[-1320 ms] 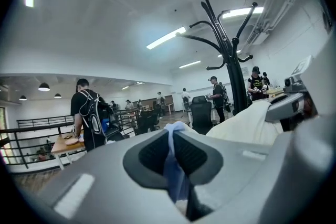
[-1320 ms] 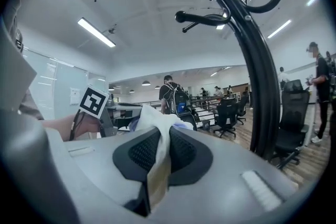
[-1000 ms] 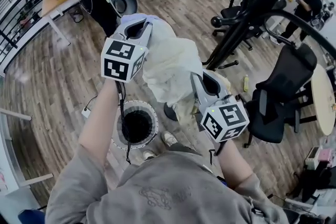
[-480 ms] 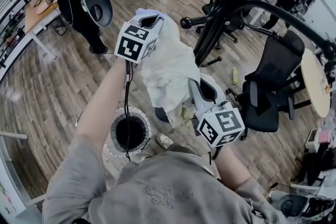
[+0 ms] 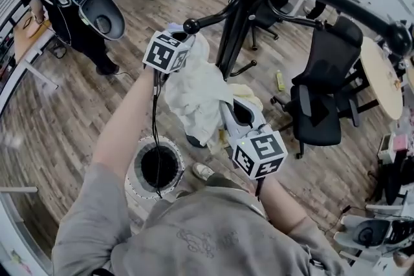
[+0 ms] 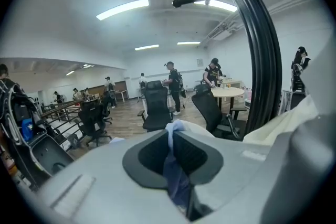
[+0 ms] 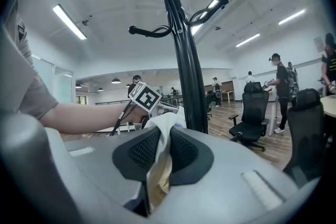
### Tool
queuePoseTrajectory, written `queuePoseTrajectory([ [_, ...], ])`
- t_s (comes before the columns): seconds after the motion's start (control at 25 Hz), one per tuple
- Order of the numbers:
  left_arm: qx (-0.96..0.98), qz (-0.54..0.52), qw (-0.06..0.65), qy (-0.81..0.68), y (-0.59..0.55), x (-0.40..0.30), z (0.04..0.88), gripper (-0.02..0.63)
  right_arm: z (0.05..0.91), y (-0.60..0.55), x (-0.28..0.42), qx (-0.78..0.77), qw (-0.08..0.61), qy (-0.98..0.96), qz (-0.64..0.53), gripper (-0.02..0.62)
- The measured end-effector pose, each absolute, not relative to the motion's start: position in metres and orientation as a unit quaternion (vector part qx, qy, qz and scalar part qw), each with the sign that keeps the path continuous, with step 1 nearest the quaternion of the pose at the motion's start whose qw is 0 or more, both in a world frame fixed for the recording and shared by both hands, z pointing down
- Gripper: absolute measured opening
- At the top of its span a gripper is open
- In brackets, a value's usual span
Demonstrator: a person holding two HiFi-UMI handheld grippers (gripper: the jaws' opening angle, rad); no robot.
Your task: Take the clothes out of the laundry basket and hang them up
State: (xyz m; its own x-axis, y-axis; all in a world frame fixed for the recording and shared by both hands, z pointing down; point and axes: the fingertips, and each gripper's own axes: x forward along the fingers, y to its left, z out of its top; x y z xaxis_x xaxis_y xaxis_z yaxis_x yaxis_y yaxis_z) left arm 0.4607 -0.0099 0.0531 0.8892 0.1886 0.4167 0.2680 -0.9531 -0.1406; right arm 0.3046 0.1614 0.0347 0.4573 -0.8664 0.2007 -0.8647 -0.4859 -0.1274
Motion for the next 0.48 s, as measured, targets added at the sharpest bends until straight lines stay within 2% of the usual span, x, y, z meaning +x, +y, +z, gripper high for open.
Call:
queuePoseTrajectory([
  [0.24,-0.953,-0.262,0.089,-0.125,-0.011,0.458,0.099,0.046,0.050,0.166,0.312,-0.857,-0.004,0.497,-0.135,0.063],
  [0.4,-0.942,-0.293,0.067,-0.145,-0.007,0.456,0.121,0.137,0.054,0.172,0.317,-0.858,0.000,0.492,-0.145,0.078],
  [0.48,-0.938,-0.305,0.035,-0.160,-0.004,0.453,0.134,0.217,0.056,0.173,0.318,-0.857,0.003,0.493,-0.147,0.108],
])
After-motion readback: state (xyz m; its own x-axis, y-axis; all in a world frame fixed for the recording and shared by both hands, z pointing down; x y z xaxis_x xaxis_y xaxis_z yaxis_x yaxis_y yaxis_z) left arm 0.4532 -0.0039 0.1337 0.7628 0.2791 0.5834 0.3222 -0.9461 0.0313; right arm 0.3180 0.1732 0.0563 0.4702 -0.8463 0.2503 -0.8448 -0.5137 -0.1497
